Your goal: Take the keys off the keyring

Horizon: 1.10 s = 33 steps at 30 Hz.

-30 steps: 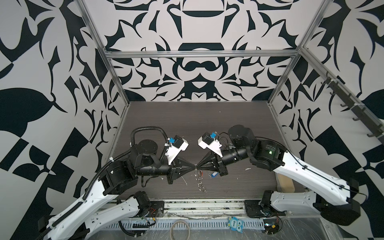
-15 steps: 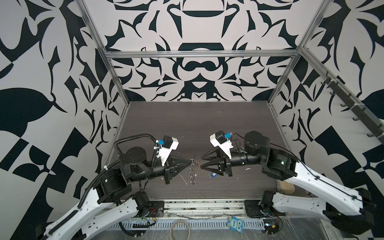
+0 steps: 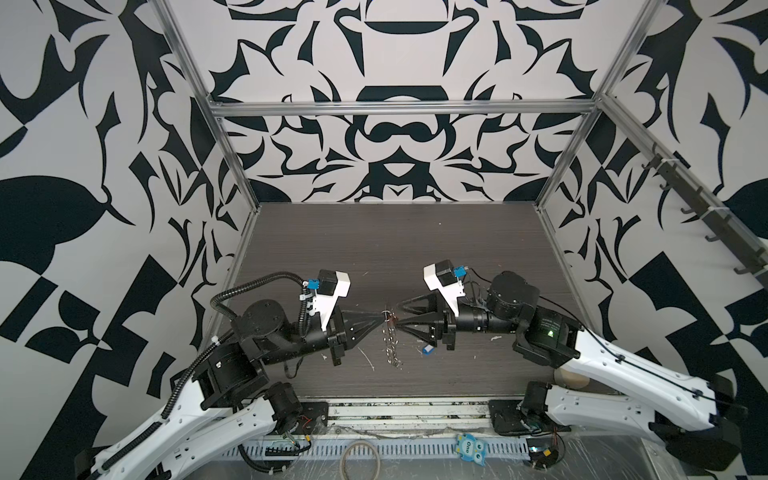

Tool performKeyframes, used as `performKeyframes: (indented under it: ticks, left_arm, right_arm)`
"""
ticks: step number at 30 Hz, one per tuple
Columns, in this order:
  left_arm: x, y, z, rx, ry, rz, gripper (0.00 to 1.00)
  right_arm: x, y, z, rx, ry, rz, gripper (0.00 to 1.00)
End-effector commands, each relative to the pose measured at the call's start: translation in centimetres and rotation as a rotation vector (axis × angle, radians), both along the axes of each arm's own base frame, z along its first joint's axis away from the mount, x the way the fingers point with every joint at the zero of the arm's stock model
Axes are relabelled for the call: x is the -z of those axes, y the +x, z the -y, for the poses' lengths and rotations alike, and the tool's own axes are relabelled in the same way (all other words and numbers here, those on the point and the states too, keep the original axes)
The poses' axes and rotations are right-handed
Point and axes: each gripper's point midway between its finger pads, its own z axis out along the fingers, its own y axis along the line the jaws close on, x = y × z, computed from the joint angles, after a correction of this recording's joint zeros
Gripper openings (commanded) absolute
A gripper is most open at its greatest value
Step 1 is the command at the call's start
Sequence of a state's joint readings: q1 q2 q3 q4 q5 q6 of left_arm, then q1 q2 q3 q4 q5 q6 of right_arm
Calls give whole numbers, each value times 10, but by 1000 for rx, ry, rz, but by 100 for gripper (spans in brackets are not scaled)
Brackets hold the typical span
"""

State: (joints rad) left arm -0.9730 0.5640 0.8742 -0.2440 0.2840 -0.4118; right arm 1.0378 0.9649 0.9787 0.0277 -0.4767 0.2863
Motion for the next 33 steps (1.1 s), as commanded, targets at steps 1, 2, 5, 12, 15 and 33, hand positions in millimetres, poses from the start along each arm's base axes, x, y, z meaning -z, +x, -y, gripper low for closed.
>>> performKeyframes:
  ticks: [1,2,5,12,15,33]
  left_arm:
    - [-15,-2,-2,5,-64,34,0]
    - [-15,-1,-1,2,-66,32,0]
    - [-17,-1,-2,-1,-80,37,0]
    - [-19,-2,0,11,-84,36,0]
    - [-18,0,0,1,-86,32,0]
    - [-33,-5,-13,-17,-204,91,0]
  right_arm:
    - [-24,-1,1,8,82,55,45]
    - [-22,-1,-1,7,73,56,45]
    - [-15,0,-5,16,49,57,46]
    - [-9,3,-6,49,24,62,31]
    - [-8,3,-7,50,13,65,13]
    - [44,-8,-19,20,-127,-7,0]
